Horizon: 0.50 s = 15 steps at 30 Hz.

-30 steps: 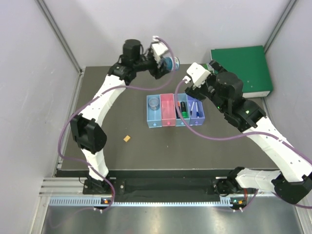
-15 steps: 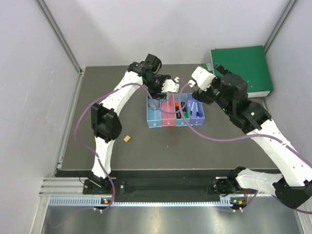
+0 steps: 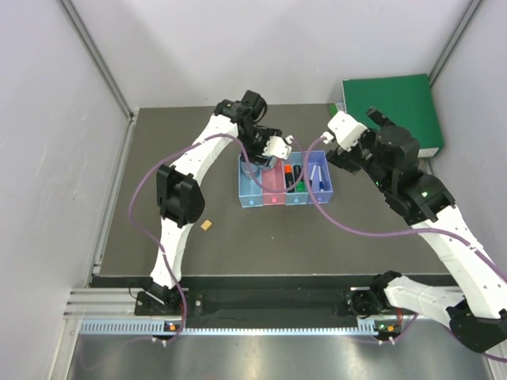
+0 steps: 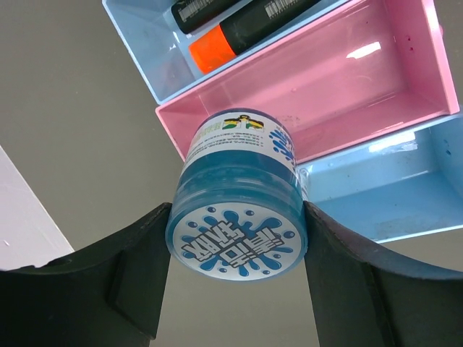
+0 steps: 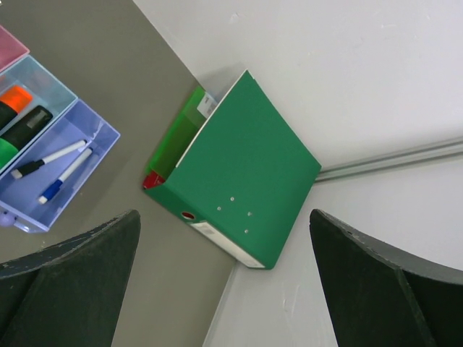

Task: Sort the stationery into containers
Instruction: Place the stationery in the storage box.

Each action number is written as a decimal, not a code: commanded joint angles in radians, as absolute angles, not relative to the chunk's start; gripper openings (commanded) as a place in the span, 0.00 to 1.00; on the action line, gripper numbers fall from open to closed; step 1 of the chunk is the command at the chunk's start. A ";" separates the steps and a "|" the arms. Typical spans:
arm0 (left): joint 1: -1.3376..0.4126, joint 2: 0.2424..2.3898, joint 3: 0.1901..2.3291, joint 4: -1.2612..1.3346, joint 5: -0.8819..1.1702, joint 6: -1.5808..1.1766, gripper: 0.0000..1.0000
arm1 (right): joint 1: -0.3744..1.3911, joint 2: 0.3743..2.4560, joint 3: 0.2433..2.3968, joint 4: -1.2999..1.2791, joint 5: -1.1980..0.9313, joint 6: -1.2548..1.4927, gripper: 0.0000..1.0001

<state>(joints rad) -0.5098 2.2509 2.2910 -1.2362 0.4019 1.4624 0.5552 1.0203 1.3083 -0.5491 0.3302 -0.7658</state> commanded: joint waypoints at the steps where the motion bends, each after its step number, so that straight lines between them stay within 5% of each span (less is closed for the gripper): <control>1: -0.540 2.261 2.329 -1.246 0.462 1.508 0.00 | 0.532 0.988 1.293 -0.525 0.322 -0.750 1.00; 15: -0.578 2.310 2.330 -1.255 0.344 1.597 0.00 | 0.505 0.959 1.284 -0.532 0.304 -0.713 1.00</control>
<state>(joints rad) -0.5850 2.2959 2.3024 -1.2354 0.3782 1.5227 0.5240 0.9913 1.2827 -0.5579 0.3164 -0.7467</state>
